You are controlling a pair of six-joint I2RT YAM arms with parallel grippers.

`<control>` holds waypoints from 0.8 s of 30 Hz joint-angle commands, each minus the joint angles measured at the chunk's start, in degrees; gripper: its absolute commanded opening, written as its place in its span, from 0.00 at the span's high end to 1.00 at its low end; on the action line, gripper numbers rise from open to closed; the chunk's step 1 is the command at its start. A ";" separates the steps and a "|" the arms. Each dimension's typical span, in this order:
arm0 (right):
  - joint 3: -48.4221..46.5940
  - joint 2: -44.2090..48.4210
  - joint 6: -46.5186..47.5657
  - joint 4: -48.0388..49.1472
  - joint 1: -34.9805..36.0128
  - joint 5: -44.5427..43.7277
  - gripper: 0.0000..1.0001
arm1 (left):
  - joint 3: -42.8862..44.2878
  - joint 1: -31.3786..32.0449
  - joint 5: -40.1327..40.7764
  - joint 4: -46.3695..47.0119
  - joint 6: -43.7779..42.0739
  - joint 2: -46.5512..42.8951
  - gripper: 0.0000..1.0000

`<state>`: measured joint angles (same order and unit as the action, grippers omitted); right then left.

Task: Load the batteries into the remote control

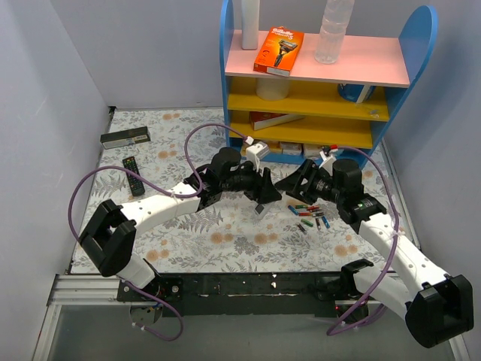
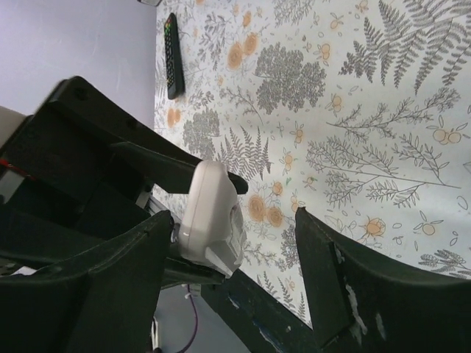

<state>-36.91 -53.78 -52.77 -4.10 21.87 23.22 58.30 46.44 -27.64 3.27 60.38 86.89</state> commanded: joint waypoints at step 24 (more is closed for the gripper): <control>-8.27 -2.91 -1.89 -6.53 3.18 -5.38 0.99 | -0.91 13.41 37.90 -8.01 -20.21 -9.73 0.02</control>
<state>-41.82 -57.12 -54.08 -10.48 24.88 19.03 57.84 56.36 -1.61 -4.01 45.89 80.07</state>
